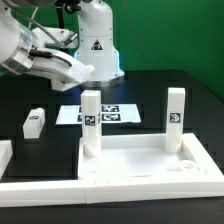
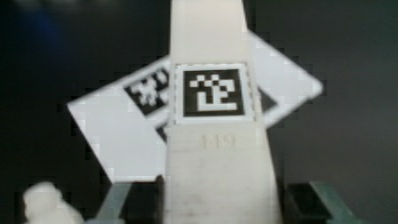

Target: Assemble desk

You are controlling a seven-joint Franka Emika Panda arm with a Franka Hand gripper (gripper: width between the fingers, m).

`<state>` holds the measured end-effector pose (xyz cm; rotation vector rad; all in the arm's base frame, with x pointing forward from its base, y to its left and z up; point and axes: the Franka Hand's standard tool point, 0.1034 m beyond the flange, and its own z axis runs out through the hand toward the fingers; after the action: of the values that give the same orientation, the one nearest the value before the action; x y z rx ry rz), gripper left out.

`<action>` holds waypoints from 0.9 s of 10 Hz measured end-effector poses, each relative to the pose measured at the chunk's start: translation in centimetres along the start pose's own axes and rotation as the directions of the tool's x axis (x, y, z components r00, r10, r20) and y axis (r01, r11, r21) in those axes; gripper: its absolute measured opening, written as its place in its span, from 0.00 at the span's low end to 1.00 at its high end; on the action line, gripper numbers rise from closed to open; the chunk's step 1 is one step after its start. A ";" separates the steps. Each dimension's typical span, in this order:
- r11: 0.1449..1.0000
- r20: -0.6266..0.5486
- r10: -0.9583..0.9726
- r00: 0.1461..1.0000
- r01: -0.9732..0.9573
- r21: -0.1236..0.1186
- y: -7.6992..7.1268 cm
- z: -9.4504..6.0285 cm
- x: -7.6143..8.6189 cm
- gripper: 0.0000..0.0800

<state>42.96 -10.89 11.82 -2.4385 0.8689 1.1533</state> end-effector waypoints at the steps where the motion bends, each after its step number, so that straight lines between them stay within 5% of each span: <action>1: 1.000 -0.084 -0.016 0.996 0.017 0.009 -0.6 -0.2 -0.1 0.36; 2: 0.999 -0.169 -0.029 0.985 0.032 0.017 -1.1 -0.2 -0.3 0.36; 3: 0.998 -0.223 0.055 0.973 -0.046 0.042 -3.3 -0.1 -1.6 0.36; 5: 0.992 -0.362 0.116 0.925 -0.089 0.090 -10.2 -1.3 -4.4 0.36; 6: 0.992 -0.407 0.116 0.906 -0.083 0.098 -11.8 -2.0 -4.7 0.36; 9: 0.992 -0.560 0.101 0.822 -0.042 0.117 -12.8 -2.0 -4.3 0.36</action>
Offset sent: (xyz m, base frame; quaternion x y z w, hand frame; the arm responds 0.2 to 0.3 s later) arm 0.0262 0.1000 0.0477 0.0459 0.1224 0.0997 0.9864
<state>50.21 -0.38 16.60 -2.7172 1.1529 0.3653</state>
